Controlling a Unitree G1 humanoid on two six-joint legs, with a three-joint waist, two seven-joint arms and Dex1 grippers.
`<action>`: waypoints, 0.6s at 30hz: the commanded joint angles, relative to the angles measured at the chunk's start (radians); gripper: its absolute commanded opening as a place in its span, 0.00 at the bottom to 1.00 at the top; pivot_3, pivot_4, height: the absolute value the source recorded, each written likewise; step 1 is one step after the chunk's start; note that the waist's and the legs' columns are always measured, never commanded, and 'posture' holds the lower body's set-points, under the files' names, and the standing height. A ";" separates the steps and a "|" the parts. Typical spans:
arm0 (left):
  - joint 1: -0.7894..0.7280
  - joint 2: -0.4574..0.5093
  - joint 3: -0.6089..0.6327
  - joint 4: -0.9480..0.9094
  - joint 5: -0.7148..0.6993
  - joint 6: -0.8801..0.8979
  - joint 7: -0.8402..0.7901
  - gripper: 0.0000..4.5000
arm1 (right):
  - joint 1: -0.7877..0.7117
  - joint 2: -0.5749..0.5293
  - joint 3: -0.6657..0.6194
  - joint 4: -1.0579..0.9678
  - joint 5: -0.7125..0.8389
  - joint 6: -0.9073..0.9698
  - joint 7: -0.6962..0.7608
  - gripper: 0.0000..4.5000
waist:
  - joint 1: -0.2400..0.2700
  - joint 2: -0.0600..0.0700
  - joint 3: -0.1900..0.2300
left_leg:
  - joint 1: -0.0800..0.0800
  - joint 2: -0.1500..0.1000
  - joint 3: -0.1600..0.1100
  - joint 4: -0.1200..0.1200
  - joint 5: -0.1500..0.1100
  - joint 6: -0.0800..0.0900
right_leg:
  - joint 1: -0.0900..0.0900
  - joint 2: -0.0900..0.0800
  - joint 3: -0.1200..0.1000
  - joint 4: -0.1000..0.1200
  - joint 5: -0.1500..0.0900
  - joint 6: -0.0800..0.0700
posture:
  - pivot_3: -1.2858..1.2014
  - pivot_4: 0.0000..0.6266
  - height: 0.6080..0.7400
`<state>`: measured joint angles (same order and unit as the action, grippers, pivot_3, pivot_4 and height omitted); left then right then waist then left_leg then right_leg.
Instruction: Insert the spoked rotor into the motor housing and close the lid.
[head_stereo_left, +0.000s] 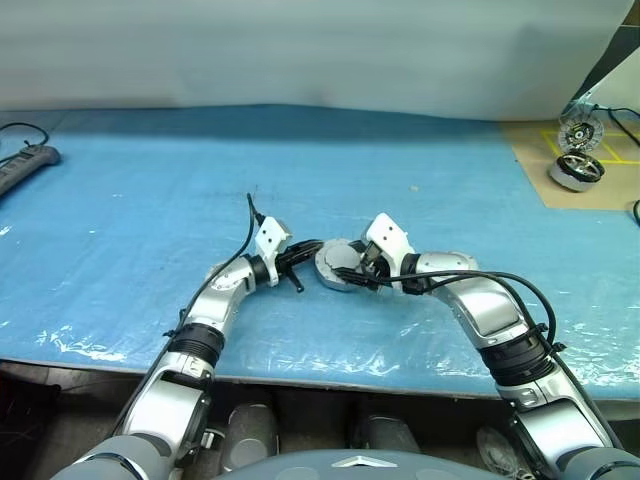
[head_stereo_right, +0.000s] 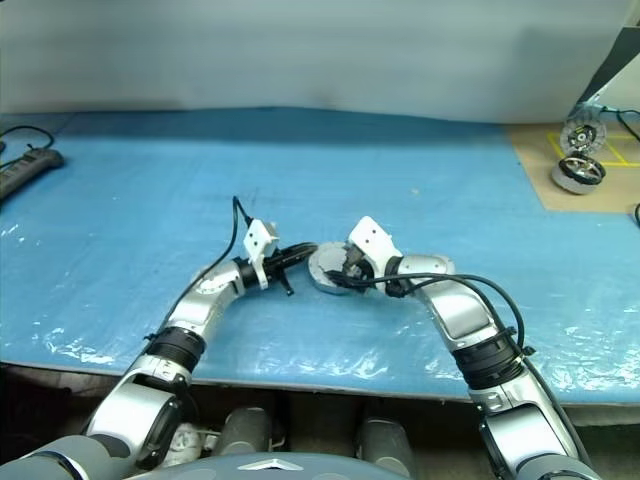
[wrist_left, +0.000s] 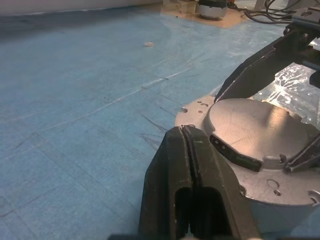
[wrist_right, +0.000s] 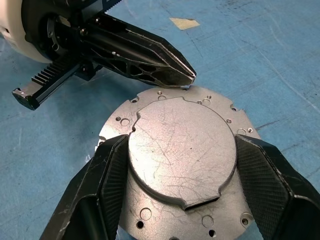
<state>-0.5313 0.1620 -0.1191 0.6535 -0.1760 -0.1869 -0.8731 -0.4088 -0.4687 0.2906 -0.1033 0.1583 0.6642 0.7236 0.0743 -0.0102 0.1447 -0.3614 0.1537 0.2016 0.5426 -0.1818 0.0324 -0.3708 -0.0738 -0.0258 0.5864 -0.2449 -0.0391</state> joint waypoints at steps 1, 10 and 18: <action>0.001 -0.014 -0.036 0.032 0.042 -0.059 -0.023 0.00 | 0.058 -0.018 0.045 0.082 -0.040 0.078 -0.015 0.66 | 0.000 0.000 0.000 | 0.000 0.000 0.000 0.000 0.000 0.000 | 0.000 0.000 0.000 0.000 0.000 0.000 | 0.52 0.24 1.00; 0.014 -0.016 -0.055 0.045 0.049 -0.080 -0.120 0.00 | 0.071 -0.018 0.051 0.075 -0.041 0.080 -0.016 0.66 | 0.003 0.000 0.000 | 0.003 0.000 0.000 -0.002 0.000 0.000 | 0.002 0.000 0.000 -0.002 -0.002 0.003 | 0.52 0.24 1.00; 0.003 0.000 -0.069 0.121 0.097 -0.128 -0.132 0.00 | 0.066 -0.004 0.034 0.089 -0.056 0.030 -0.045 0.66 | 0.005 -0.001 -0.001 | 0.007 0.000 0.000 -0.006 0.000 0.000 | 0.003 0.000 0.000 -0.006 -0.002 0.003 | 0.52 0.24 1.00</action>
<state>-0.5503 0.1669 -0.1297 0.7337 -0.1321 -0.3248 -0.9730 -0.3962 -0.4674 0.2889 -0.1067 0.1580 0.6617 0.7174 0.0793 -0.0109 0.1440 -0.3528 0.1532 0.2017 0.5354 -0.1819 0.0321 -0.3675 -0.0738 -0.0254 0.5791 -0.2471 -0.0355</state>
